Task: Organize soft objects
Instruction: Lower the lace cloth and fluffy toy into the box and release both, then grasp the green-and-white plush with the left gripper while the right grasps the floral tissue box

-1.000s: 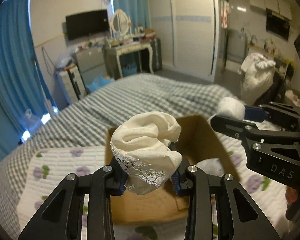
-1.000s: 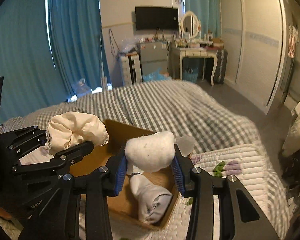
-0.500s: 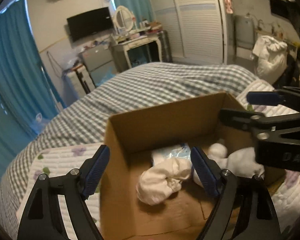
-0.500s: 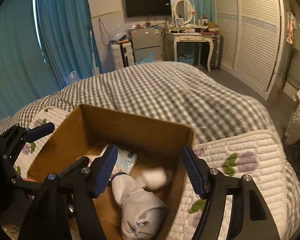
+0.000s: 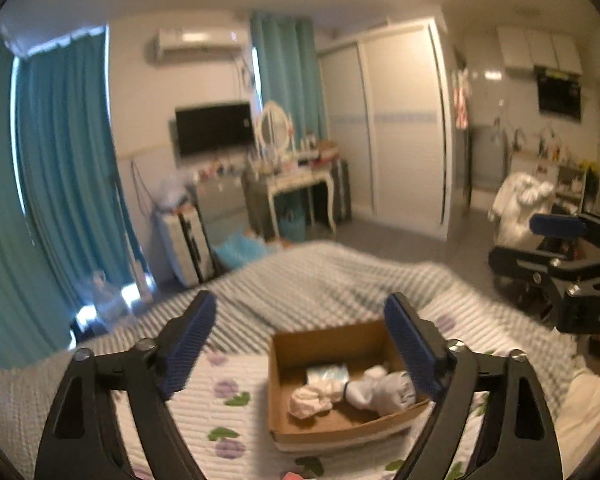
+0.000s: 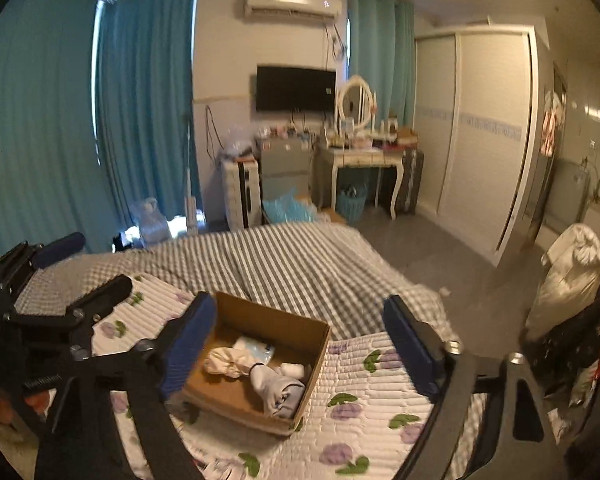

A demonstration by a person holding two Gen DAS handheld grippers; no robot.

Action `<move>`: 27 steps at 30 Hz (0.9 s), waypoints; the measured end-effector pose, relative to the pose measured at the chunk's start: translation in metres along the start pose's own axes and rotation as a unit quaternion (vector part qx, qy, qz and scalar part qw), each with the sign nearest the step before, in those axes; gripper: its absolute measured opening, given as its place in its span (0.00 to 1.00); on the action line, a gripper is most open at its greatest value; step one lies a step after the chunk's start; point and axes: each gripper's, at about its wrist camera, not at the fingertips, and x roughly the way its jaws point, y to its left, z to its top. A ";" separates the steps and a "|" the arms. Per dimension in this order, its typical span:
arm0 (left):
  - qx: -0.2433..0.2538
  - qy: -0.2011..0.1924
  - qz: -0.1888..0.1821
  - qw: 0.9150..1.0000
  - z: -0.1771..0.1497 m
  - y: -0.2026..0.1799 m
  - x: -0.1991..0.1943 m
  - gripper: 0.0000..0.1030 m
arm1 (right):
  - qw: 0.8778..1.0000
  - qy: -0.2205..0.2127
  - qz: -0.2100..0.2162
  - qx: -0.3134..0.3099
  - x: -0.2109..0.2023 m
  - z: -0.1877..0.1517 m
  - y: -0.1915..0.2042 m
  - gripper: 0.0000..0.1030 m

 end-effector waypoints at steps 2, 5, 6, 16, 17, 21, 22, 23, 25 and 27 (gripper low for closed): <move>-0.008 -0.029 0.005 1.000 0.008 0.002 -0.033 0.98 | 1.000 -0.013 -0.001 -0.009 -0.030 0.005 0.007 0.93; -0.012 -0.045 -0.002 0.999 0.009 0.005 -0.074 0.99 | 1.000 -0.020 -0.004 -0.020 -0.075 0.004 0.018 0.95; -0.011 -0.046 -0.004 0.999 0.007 0.005 -0.085 0.99 | 1.000 -0.021 -0.002 -0.020 -0.088 0.002 0.023 0.96; -0.033 -0.029 -0.004 0.999 -0.041 0.020 -0.143 0.99 | 0.999 -0.011 0.025 -0.039 -0.148 -0.061 0.061 1.00; -0.033 -0.022 0.000 0.999 -0.049 0.023 -0.142 0.99 | 0.999 -0.004 0.033 -0.040 -0.146 -0.071 0.066 1.00; -0.029 0.001 0.026 0.999 -0.083 0.027 -0.132 0.99 | 0.998 0.012 0.040 -0.041 -0.125 -0.114 0.084 1.00; -0.031 0.012 0.030 0.999 -0.094 0.029 -0.126 0.99 | 0.998 0.017 0.040 -0.042 -0.117 -0.121 0.086 1.00; -0.035 0.027 0.031 0.999 -0.109 0.030 -0.118 0.99 | 0.998 0.026 0.037 -0.043 -0.104 -0.135 0.091 1.00; -0.040 0.044 0.045 0.997 -0.130 0.031 -0.103 0.98 | 0.997 0.047 0.035 -0.051 -0.074 -0.161 0.098 1.00; -0.045 0.065 0.070 0.994 -0.159 0.033 -0.082 0.98 | 0.995 0.075 0.041 -0.058 -0.047 -0.182 0.104 1.00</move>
